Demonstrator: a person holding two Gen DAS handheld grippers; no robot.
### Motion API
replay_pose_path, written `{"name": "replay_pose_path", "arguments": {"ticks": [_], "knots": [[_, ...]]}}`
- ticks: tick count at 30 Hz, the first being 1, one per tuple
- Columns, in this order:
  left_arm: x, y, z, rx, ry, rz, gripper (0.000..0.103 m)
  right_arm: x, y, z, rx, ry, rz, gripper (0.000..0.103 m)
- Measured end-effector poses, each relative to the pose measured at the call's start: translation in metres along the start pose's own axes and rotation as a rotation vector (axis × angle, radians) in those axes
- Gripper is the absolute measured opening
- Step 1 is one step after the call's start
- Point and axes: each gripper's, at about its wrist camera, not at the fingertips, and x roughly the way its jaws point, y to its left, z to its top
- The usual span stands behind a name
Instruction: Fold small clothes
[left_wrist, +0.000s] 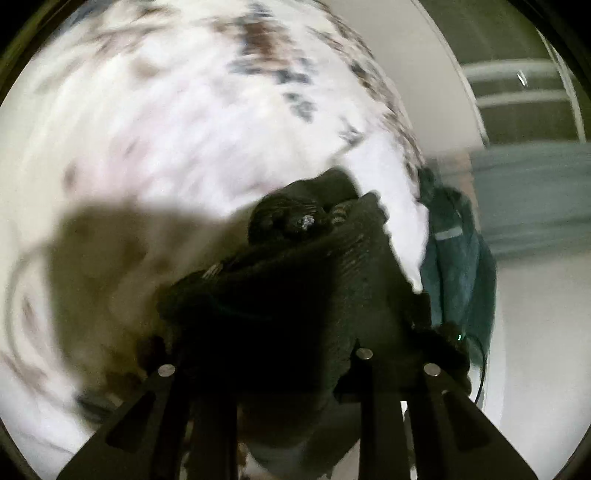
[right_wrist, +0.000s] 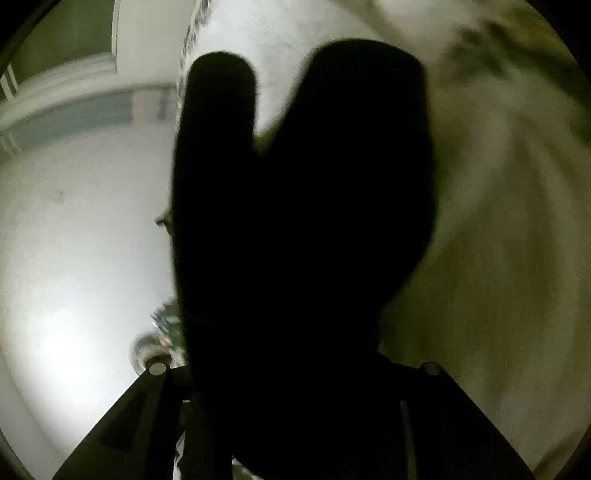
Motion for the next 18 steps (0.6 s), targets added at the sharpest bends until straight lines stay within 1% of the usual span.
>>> {"name": "replay_pose_path", "arguments": {"ticks": [1, 2, 3, 4, 5, 6, 7, 8, 9, 10, 11, 12, 14, 16, 17, 18], "knots": [[-0.005, -0.009, 0.008, 0.047, 0.024, 0.001, 0.020, -0.011, -0.001, -0.020, 0.026, -0.026, 0.014, 0.028], [-0.004, -0.017, 0.014, 0.087, 0.056, -0.001, 0.020, -0.025, -0.002, -0.050, 0.059, -0.063, 0.026, 0.028], [-0.004, -0.022, 0.021, 0.142, 0.114, -0.007, 0.020, -0.039, -0.006, -0.088, 0.098, -0.105, 0.020, 0.028], [-0.003, -0.025, 0.024, 0.178, 0.160, 0.000, 0.021, -0.047, -0.009, -0.110, 0.119, -0.124, 0.018, 0.028], [0.003, -0.026, 0.028, 0.207, 0.218, 0.008, 0.021, -0.055, -0.016, -0.141, 0.163, -0.146, 0.004, 0.028], [0.013, -0.024, 0.030, 0.235, 0.293, 0.022, 0.027, -0.059, -0.025, -0.167, 0.205, -0.160, -0.011, 0.028], [0.019, -0.020, 0.025, 0.258, 0.346, 0.059, 0.030, -0.058, -0.038, -0.195, 0.250, -0.169, -0.041, 0.028], [0.031, -0.013, 0.022, 0.275, 0.401, 0.104, 0.037, -0.053, -0.048, -0.209, 0.281, -0.162, -0.067, 0.029], [0.038, -0.008, 0.019, 0.278, 0.425, 0.134, 0.048, -0.046, -0.063, -0.220, 0.326, -0.142, -0.091, 0.033], [0.046, -0.003, 0.016, 0.282, 0.442, 0.178, 0.051, -0.040, -0.077, -0.227, 0.373, -0.123, -0.110, 0.037], [0.048, 0.000, 0.015, 0.284, 0.441, 0.198, 0.051, -0.039, -0.092, -0.232, 0.424, -0.118, -0.134, 0.047], [0.045, 0.001, 0.013, 0.291, 0.419, 0.197, 0.052, -0.041, -0.102, -0.232, 0.451, -0.115, -0.132, 0.056], [0.029, -0.001, 0.011, 0.276, 0.364, 0.202, 0.052, -0.048, -0.108, -0.233, 0.450, -0.078, -0.133, 0.056], [0.001, -0.002, 0.004, 0.263, 0.299, 0.198, 0.052, -0.060, -0.105, -0.233, 0.416, -0.041, -0.162, 0.060], [-0.015, -0.002, -0.001, 0.275, 0.262, 0.215, 0.052, -0.069, -0.103, -0.238, 0.400, -0.016, -0.187, 0.062], [-0.032, -0.002, -0.006, 0.311, 0.211, 0.271, 0.052, -0.079, -0.101, -0.238, 0.392, 0.006, -0.198, 0.063]]}}
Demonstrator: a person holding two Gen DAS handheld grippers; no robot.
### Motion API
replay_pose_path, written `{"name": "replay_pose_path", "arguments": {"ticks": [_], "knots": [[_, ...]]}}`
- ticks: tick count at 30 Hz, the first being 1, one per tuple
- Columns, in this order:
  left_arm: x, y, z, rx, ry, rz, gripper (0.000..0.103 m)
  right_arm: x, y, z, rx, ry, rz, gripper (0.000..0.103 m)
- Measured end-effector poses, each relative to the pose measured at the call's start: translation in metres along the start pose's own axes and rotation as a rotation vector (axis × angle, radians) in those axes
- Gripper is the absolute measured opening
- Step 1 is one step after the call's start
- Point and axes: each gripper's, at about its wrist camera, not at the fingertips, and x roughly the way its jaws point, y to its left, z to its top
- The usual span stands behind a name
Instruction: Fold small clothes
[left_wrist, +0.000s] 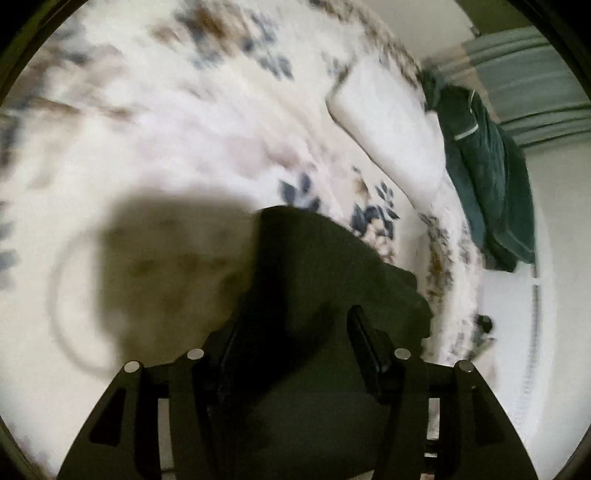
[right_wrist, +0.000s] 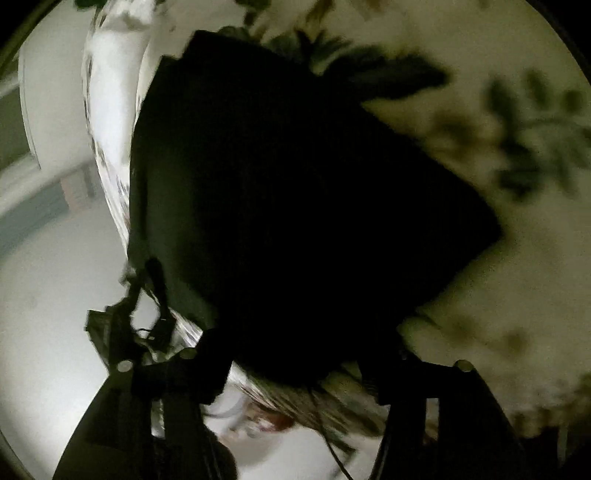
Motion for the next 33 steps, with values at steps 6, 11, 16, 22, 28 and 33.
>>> {"name": "replay_pose_path", "arguments": {"ticks": [6, 11, 16, 22, 28, 33], "knots": [[0.002, 0.046, -0.077, -0.010, 0.065, 0.336, 0.053, -0.063, -0.003, 0.003, -0.072, -0.005, -0.126, 0.063], [0.022, 0.063, -0.096, -0.040, 0.048, 0.341, 0.077, -0.109, 0.030, 0.068, -0.245, -0.169, -0.190, 0.068], [0.050, 0.048, -0.087, -0.055, 0.092, 0.378, 0.103, -0.095, 0.093, 0.146, -0.453, -0.215, -0.219, 0.068], [0.063, 0.036, -0.085, -0.066, 0.105, 0.430, 0.103, -0.065, 0.140, 0.159, -0.622, -0.209, -0.238, 0.008], [0.071, 0.031, -0.075, -0.071, 0.113, 0.428, 0.103, -0.101, 0.147, 0.140, -0.598, -0.356, -0.233, 0.005], [0.067, 0.040, -0.060, -0.082, 0.144, 0.417, 0.103, -0.076, 0.123, 0.165, -0.480, -0.207, -0.279, 0.006]]}}
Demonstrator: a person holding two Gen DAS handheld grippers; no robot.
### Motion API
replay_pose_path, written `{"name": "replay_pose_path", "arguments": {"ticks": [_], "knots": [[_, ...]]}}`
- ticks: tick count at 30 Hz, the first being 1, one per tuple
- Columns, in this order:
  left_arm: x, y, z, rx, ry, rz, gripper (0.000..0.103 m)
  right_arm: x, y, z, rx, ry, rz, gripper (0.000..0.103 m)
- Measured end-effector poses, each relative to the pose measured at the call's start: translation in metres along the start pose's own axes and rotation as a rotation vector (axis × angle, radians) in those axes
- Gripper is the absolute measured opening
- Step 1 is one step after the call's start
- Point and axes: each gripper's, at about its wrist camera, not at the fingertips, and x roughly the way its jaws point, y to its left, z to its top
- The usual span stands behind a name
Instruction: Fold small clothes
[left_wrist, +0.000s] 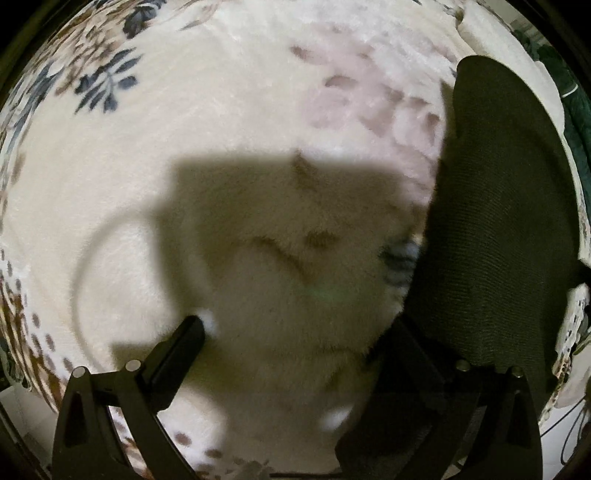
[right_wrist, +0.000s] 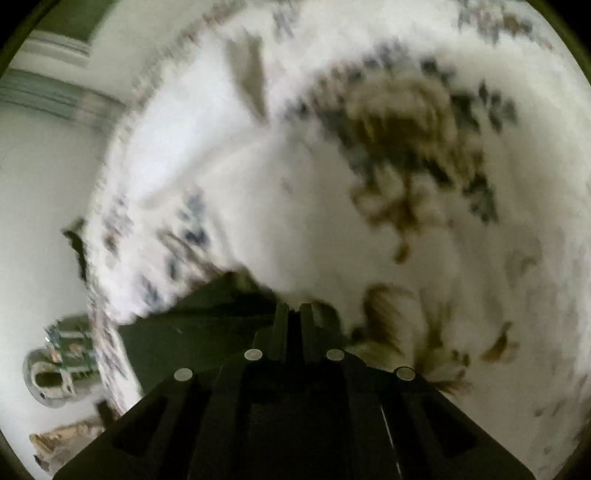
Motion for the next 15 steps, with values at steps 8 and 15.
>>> {"name": "replay_pose_path", "arguments": {"ticks": [8, 15], "knots": [[-0.038, 0.000, 0.016, -0.014, -0.077, -0.014, 0.103, 0.020, -0.041, -0.008, 0.136, 0.115, 0.268, 0.078], [-0.044, -0.019, 0.053, -0.023, -0.135, -0.035, 0.103, 0.012, -0.016, -0.016, 0.012, -0.009, 0.240, 0.009]]}}
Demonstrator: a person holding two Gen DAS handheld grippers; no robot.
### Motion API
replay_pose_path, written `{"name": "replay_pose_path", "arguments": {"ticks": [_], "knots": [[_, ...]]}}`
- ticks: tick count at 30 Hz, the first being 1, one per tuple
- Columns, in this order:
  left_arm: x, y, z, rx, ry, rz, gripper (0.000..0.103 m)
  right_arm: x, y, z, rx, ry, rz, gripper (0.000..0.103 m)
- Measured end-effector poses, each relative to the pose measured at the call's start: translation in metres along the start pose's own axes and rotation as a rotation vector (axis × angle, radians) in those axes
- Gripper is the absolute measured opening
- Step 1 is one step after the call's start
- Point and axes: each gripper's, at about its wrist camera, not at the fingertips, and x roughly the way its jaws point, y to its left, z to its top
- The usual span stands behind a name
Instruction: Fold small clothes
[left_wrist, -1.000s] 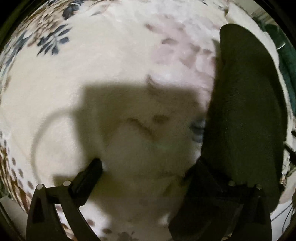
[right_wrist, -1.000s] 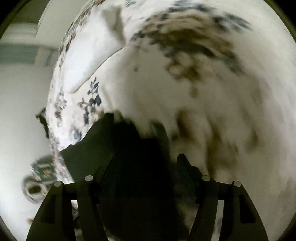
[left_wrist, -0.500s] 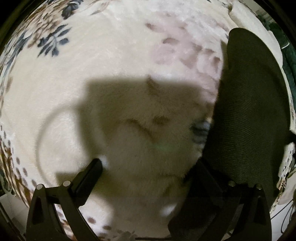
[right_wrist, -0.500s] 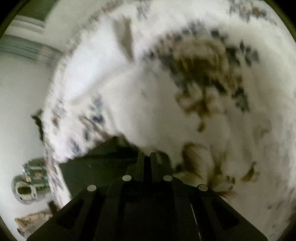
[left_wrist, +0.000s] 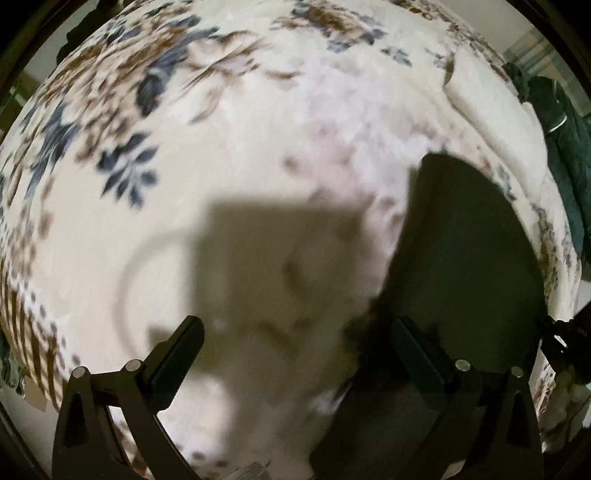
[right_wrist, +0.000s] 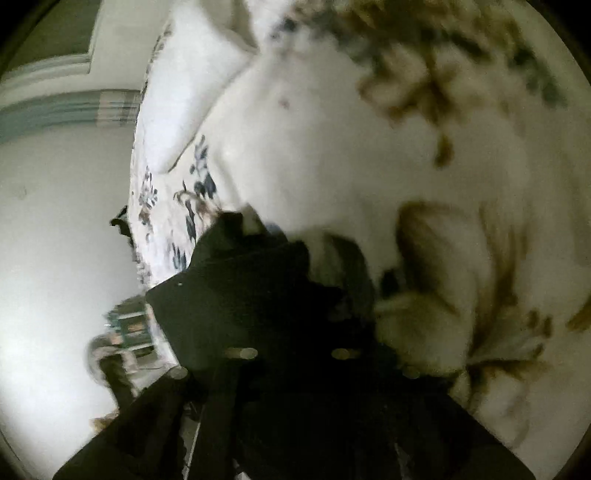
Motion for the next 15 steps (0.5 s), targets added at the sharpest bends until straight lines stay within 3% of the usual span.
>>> {"name": "replay_pose_path", "arguments": {"ticks": [4, 8, 13, 14, 15], "knots": [[0.006, -0.025, 0.033, 0.014, -0.034, -0.044, 0.103, -0.022, 0.027, 0.003, -0.071, -0.078, -0.022, 0.009], [0.026, -0.047, 0.060, 0.016, -0.042, -0.092, 0.103, -0.012, 0.028, 0.020, -0.068, -0.069, -0.073, 0.009], [0.053, -0.056, 0.084, -0.008, -0.009, -0.212, 0.102, 0.012, 0.022, 0.033, -0.053, -0.036, -0.145, 0.009], [0.045, -0.053, 0.083, -0.002, -0.022, -0.238, 0.088, 0.014, 0.018, 0.034, -0.044, -0.022, -0.154, 0.009], [0.042, -0.054, 0.084, 0.009, -0.043, -0.254, 0.039, 0.019, 0.015, 0.035, -0.033, 0.003, -0.162, 0.009]]}}
